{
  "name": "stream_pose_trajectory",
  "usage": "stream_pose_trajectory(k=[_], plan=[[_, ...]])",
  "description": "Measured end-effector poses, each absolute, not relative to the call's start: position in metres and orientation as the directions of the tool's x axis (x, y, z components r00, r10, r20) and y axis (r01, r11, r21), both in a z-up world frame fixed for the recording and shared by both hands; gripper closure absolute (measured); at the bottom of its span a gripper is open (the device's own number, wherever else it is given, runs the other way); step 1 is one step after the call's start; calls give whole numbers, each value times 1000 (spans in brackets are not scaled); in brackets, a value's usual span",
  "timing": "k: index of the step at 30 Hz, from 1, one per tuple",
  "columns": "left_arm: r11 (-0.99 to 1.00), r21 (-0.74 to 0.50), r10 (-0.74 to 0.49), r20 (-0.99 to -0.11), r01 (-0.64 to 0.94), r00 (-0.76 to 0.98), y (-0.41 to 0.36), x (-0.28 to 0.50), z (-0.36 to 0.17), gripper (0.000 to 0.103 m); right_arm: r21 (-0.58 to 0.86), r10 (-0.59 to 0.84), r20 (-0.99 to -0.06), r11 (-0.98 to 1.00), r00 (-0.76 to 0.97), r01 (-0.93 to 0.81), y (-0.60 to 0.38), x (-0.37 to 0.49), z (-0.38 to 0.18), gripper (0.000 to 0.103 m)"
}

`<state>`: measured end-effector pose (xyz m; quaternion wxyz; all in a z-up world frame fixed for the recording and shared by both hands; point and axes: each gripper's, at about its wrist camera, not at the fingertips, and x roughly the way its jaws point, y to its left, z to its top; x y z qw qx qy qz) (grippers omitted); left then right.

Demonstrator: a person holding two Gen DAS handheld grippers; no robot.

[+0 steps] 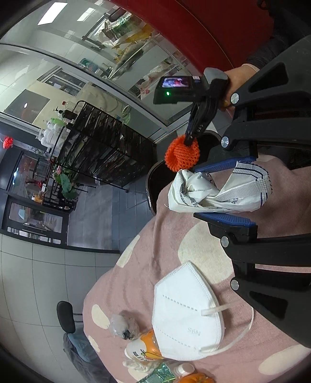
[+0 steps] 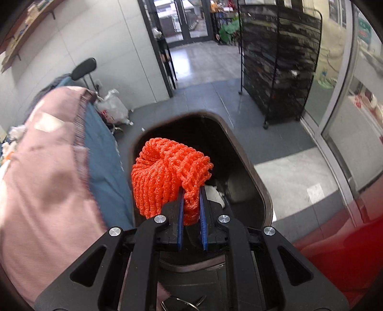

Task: Collect trash
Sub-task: 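Drop the orange net into the bin with the right tool while the left tool drops the white cloth in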

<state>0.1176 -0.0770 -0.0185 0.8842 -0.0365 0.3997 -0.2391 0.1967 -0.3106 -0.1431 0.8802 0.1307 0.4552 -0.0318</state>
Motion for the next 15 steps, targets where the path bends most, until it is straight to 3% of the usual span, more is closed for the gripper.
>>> stream_pose_trajectory(k=[10, 13, 15], plan=[[852, -221, -476, -706, 474, 525, -119, 119, -24, 71, 184, 35, -861, 952, 507, 246, -318, 200, -189, 88], [844, -215, -479, -714, 491, 511, -128, 120, -27, 71, 183, 32, -873, 947, 488, 265, -321, 196, -198, 70], [839, -218, -484, -720, 499, 498, -133, 122, -30, 71, 187, 28, -871, 942, 491, 278, -324, 192, -199, 49]])
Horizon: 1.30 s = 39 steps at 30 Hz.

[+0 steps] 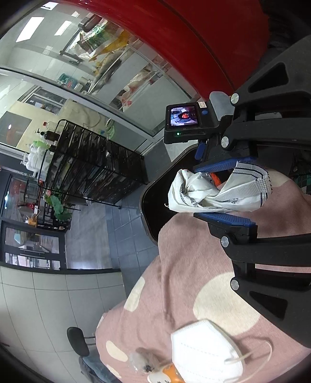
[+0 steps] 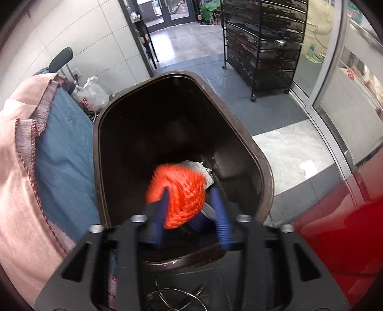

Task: Collect trash
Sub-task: 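Drop the orange net into the bin with the right tool while the left tool drops the white cloth in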

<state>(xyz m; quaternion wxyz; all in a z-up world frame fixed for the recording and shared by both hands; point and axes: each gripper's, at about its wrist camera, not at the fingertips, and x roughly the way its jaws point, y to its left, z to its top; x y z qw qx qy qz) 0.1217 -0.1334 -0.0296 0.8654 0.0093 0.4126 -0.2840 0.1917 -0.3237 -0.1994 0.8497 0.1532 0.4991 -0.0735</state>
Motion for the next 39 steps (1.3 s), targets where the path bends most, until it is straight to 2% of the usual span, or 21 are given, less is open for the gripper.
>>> stream_pose_trajectory(k=[7, 11, 16, 26, 30, 32, 35, 39], plan=[[816, -236, -501, -744, 528, 441, -158, 132, -42, 71, 185, 2, -862, 932, 507, 311, -333, 183, -194, 47], [804, -247, -507, -759, 541, 407, -174, 140, -51, 71, 146, -48, -848, 936, 528, 320, -333, 173, -183, 37], [798, -248, -500, -780, 549, 376, -192, 149, -62, 71, 88, -117, -831, 938, 544, 336, -336, 162, -171, 37], [802, -184, -437, -829, 568, 349, -229, 169, -81, 71, 96, -134, -831, 922, 539, 376, -352, 147, -168, 36], [809, -169, -416, -840, 563, 347, -235, 174, -89, 69, 101, -137, -835, 913, 532, 395, -357, 144, -170, 32], [814, -172, -415, -841, 555, 347, -235, 176, -91, 63, 104, -137, -837, 910, 530, 401, -358, 142, -170, 32], [818, -171, -420, -831, 550, 366, -232, 176, -89, 35, 105, -140, -836, 908, 530, 406, -359, 141, -170, 32], [811, -165, -432, -816, 562, 384, -231, 172, -85, 24, 119, -129, -837, 905, 531, 408, -360, 141, -170, 29]])
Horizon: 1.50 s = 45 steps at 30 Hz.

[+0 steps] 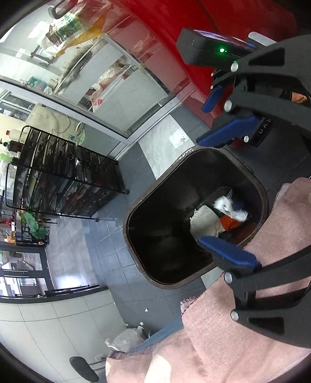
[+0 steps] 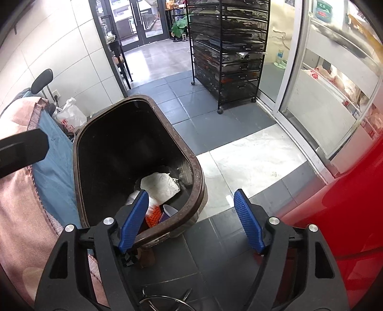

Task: Collect trash
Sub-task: 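Drop the orange net into the bin with the right tool while the left tool drops the white cloth in, then move both tools back over the table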

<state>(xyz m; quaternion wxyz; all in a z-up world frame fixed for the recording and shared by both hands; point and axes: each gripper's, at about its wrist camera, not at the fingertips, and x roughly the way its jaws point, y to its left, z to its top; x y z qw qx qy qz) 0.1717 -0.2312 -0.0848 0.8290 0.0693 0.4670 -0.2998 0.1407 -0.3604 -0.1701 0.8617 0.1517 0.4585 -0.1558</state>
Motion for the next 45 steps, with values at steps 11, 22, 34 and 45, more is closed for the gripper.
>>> stream_pose_trajectory(k=[11, 22, 34, 45], plan=[[811, -168, -454, -785, 560, 422, -216, 159, -66, 18, 145, -84, -830, 922, 551, 360, -351, 142, -163, 28], [829, -135, -473, -687, 542, 551, -175, 127, -21, 10, 148, -45, -784, 955, 619, 258, -317, 146, -129, 28], [947, -69, -289, -614, 314, 735, -63, 103, 7, 6, 180, 137, -666, 984, 733, -21, -241, 155, -58, 19], [998, -50, 2, -649, -45, 761, 76, 83, -3, 6, 148, 349, -626, 931, 697, -333, -144, 156, -24, 16]])
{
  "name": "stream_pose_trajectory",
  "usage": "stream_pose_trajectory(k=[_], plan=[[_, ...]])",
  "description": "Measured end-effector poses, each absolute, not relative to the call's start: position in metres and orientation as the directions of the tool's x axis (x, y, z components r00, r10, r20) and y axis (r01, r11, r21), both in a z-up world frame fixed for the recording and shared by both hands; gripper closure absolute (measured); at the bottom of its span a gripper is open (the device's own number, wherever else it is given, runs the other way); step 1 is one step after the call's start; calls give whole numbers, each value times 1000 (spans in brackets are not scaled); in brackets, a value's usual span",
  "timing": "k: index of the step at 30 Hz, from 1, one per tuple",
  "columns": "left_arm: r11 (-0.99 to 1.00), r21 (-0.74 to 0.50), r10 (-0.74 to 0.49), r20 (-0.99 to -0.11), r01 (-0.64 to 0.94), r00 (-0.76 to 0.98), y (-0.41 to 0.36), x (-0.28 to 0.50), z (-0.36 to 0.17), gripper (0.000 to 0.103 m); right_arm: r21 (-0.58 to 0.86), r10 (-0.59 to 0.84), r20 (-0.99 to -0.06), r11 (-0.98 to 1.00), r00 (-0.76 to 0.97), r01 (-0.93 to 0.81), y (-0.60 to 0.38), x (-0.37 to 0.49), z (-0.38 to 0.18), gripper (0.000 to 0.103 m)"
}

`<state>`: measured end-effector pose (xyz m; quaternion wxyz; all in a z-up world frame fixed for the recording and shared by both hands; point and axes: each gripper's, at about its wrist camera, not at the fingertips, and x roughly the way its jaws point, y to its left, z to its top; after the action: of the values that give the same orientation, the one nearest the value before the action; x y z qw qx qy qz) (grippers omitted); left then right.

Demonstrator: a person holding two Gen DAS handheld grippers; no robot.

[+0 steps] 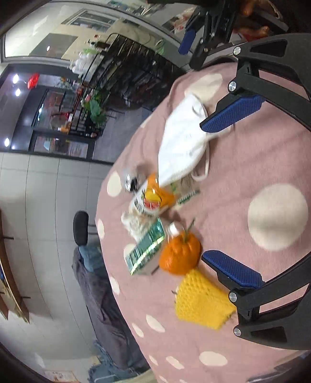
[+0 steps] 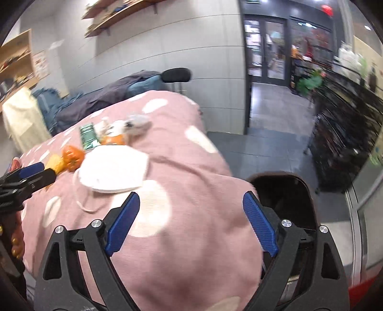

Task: Collect trash
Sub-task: 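Move both tools back over the table, then grasp the white face mask with the right tool while the left tool grasps the yellow mesh net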

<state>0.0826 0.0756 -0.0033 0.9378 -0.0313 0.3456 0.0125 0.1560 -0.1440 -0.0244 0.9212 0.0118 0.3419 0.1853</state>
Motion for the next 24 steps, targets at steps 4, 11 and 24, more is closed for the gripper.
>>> stream_pose_trajectory(k=[4, 11, 24], plan=[[992, -18, 82, -670, -127, 738, 120, 68, -10, 6, 161, 439, -605, 884, 664, -438, -117, 154, -14, 16], [973, 38, 186, -718, -229, 671, 169, 74, -29, 6, 127, 506, -637, 813, 582, -569, -62, 145, -10, 14], [963, 67, 211, -788, -260, 578, 197, 107, -51, 21, -39, 367, -761, 798, 536, -602, -6, 175, -33, 36]])
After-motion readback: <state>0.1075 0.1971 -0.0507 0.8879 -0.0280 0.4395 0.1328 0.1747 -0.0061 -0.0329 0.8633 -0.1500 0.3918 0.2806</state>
